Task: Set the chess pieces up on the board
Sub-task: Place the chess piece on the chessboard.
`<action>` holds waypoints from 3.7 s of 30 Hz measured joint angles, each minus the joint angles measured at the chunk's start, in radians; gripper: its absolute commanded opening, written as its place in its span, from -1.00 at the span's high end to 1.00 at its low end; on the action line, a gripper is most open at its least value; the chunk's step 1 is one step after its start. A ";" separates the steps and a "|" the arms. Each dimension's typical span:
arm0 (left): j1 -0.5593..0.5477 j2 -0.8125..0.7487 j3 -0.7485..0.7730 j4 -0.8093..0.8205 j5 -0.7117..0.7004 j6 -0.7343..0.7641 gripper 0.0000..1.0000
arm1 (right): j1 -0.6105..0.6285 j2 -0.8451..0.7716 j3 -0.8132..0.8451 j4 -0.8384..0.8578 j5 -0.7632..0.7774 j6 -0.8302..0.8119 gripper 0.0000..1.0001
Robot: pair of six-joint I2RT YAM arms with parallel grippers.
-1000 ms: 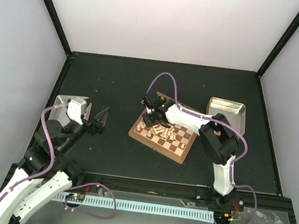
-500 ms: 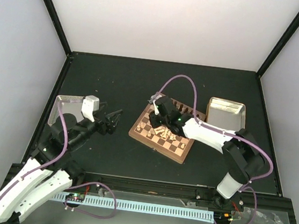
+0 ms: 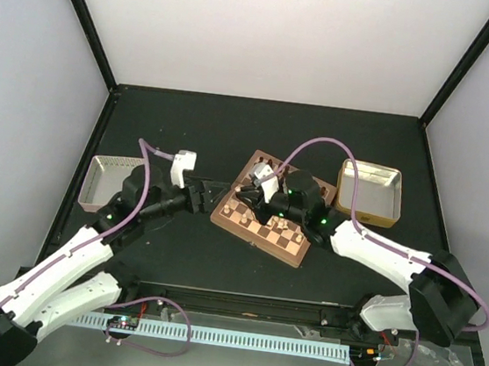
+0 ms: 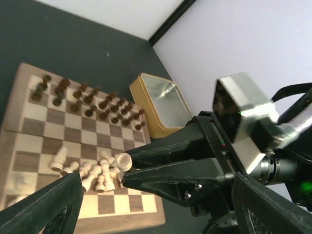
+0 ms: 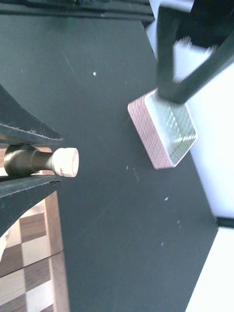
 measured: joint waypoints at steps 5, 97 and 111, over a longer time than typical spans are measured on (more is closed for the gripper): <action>0.000 0.096 0.023 0.011 0.091 -0.065 -0.41 | 0.000 -0.048 -0.053 0.090 -0.093 -0.046 0.72; -0.637 1.060 0.403 0.108 -0.490 0.113 0.81 | -0.011 -0.658 -0.082 -0.716 1.217 0.793 -0.41; -0.637 1.088 0.405 0.114 -0.489 0.103 0.38 | -0.011 -0.668 -0.082 -0.716 1.233 0.792 -0.43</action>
